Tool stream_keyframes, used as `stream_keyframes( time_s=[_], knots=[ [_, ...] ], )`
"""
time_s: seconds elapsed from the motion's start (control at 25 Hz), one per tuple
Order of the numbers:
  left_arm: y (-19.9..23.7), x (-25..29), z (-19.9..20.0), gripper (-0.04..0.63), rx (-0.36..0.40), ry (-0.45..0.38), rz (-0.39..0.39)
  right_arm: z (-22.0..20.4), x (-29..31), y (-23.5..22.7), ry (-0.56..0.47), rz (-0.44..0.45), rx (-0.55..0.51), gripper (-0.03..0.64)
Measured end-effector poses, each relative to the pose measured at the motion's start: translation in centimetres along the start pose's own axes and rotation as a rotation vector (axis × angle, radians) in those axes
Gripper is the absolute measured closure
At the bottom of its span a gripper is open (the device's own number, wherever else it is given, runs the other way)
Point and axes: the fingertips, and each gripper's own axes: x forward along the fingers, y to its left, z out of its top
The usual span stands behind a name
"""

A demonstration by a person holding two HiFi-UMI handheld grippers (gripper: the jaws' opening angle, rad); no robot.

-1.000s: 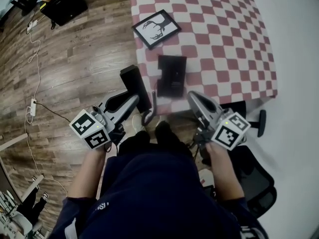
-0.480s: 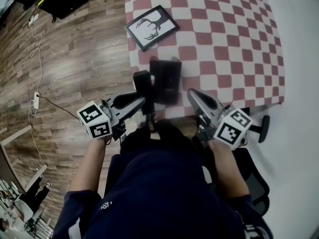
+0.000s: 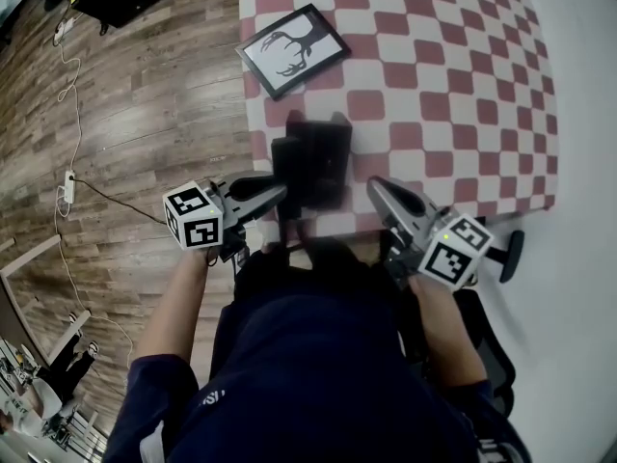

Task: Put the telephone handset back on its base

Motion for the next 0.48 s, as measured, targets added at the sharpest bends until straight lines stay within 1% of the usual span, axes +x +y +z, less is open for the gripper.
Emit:
stream_keyframes(
  time_s=[0.16,0.32,0.48],
  knots=[
    [1.0,0.6,-0.4,0.505,-0.027,0.005,0.000,-0.5,0.1,-0.8,0.018,-0.004,0.014,0.600],
    [1.7,1.4,-0.5,0.505,-0.033,0.012,-0.015,-1.0,0.4,-1.5,0.032,-0.006,0.030,0.600],
    [2.3,1.9,-0.9,0.505,-0.035,0.034,-0.012,-1.4,0.7,-1.9,0.045,-0.002,0.043,0.600]
  ],
)
